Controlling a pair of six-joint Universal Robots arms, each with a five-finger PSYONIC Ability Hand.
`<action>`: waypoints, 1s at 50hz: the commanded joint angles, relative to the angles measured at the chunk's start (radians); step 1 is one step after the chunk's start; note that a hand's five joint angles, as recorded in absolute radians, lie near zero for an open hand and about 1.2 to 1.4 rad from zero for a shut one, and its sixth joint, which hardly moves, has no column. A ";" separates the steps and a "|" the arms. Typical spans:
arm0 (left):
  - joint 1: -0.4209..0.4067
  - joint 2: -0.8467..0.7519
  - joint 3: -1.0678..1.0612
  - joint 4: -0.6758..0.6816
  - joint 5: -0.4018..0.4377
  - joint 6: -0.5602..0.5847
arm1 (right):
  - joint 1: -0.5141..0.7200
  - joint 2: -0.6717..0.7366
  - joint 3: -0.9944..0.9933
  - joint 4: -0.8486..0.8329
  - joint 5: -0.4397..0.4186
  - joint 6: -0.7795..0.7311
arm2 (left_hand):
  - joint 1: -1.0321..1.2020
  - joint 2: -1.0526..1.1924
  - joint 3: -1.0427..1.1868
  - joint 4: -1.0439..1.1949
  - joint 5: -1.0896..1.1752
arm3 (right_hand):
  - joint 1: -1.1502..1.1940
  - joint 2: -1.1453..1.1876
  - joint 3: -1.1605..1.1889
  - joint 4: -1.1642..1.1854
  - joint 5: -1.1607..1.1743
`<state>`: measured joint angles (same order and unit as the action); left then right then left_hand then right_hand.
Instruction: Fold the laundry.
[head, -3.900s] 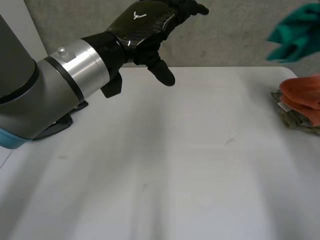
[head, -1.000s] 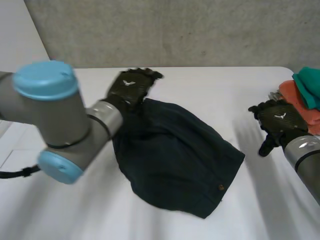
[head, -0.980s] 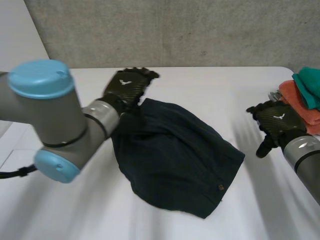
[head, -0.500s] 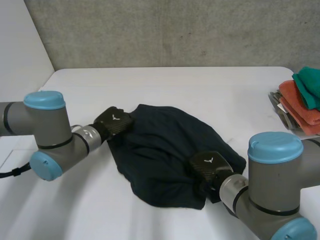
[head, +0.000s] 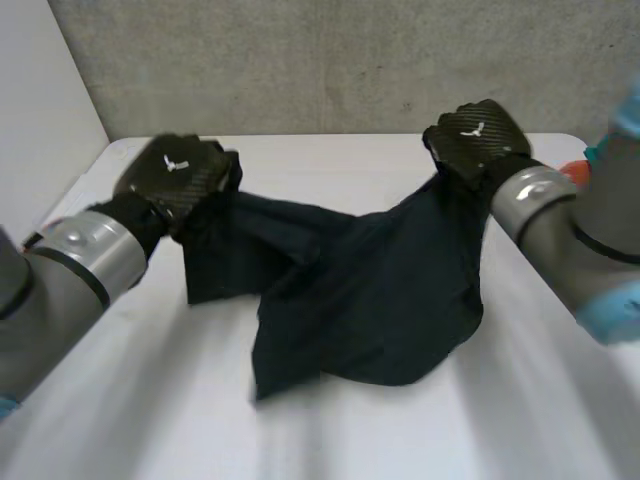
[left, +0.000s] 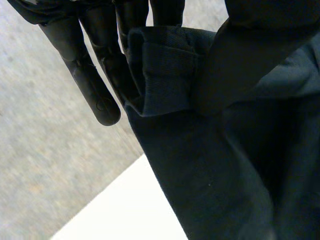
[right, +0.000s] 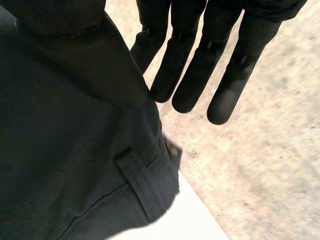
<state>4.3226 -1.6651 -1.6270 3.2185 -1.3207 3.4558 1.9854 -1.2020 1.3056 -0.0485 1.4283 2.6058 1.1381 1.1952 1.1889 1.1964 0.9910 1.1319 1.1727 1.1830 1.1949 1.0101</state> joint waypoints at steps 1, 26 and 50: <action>-0.049 -0.292 0.119 0.176 -0.086 0.012 | 0.012 0.330 -0.272 0.004 0.008 -0.033 | 0.258 0.201 0.207 0.200 0.231 | 0.264 0.224 0.213 0.201 0.212; -0.026 -0.434 0.340 0.112 -0.259 0.140 | -0.109 0.090 -0.132 0.411 0.049 0.016 | -0.892 -0.949 -0.943 -0.951 -0.920 | -0.957 -0.998 -1.009 -1.020 -1.010; -0.327 -0.381 0.102 0.011 -0.264 -0.362 | -0.296 0.217 0.136 0.171 -0.287 0.117 | -0.649 -0.706 -0.700 -0.707 -0.676 | -0.736 -0.777 -0.787 -0.799 -0.789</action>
<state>4.0405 -1.9036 -1.6172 3.1815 -1.5759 3.0949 1.6828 -1.0332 1.4084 0.2626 1.1386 2.6473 0.2949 0.2913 0.2869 0.2838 0.1135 0.2573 0.2494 0.2602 0.2661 0.0983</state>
